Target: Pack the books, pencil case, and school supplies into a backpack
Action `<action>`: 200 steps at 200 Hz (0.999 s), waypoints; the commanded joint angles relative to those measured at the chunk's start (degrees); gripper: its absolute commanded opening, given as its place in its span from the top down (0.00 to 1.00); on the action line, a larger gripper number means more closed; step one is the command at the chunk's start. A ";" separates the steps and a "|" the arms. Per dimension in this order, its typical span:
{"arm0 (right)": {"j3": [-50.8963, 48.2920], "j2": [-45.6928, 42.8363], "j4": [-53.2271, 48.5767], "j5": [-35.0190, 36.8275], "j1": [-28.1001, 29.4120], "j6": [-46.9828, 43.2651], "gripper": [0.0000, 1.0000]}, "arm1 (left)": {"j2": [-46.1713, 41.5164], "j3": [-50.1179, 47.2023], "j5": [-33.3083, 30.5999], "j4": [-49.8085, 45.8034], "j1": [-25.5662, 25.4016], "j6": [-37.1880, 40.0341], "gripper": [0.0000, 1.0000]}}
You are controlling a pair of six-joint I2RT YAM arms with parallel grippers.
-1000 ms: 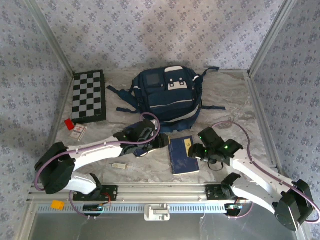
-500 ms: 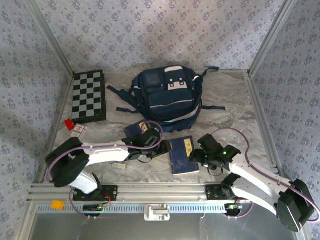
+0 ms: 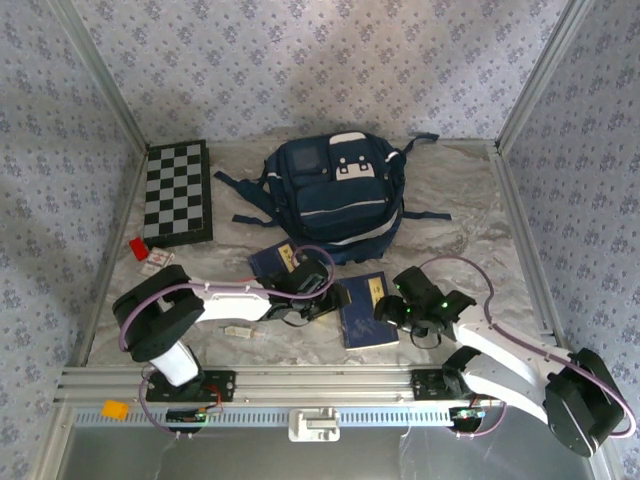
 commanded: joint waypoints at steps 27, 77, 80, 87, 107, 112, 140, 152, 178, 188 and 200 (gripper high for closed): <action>0.46 1.73 2.24 -4.36 -0.29 -1.73 0.32 | 2.46 3.17 2.29 0.29 -0.58 1.96 0.39; 0.73 -1.31 3.60 -7.50 -0.62 -2.21 0.32 | 4.47 3.74 4.46 2.29 -0.58 1.85 0.39; 0.73 -1.29 3.62 -7.69 -0.62 -2.20 0.32 | 4.55 3.78 4.63 2.45 -0.58 1.87 0.39; 0.56 -1.20 3.89 -8.00 -0.76 -2.30 0.32 | 4.78 3.94 5.10 2.85 -0.58 2.05 0.39; 0.39 -0.76 3.98 -8.58 -0.97 -2.57 0.32 | 4.74 4.01 5.31 2.80 -0.63 2.22 0.39; 0.45 -0.63 4.00 -8.63 -1.04 -2.70 0.32 | 4.58 3.97 5.21 2.80 -0.59 2.27 0.39; 0.27 0.43 2.17 -6.19 -1.06 -3.55 0.32 | 4.35 4.49 5.23 1.98 -0.59 3.11 0.39; 0.03 1.32 2.51 -6.52 -1.27 -3.54 0.31 | 4.61 4.97 6.02 2.10 -0.67 3.27 0.39; 0.05 3.00 5.09 -8.15 -0.62 -2.83 0.31 | 5.37 6.07 7.12 2.53 -0.67 3.37 0.39; 0.48 3.28 5.42 -8.51 -0.35 -2.87 0.31 | 5.37 6.01 7.10 2.89 -0.67 3.25 0.40; 0.99 3.05 5.39 -8.93 -0.29 -2.70 0.32 | 5.36 5.82 7.03 2.94 -0.67 3.26 0.40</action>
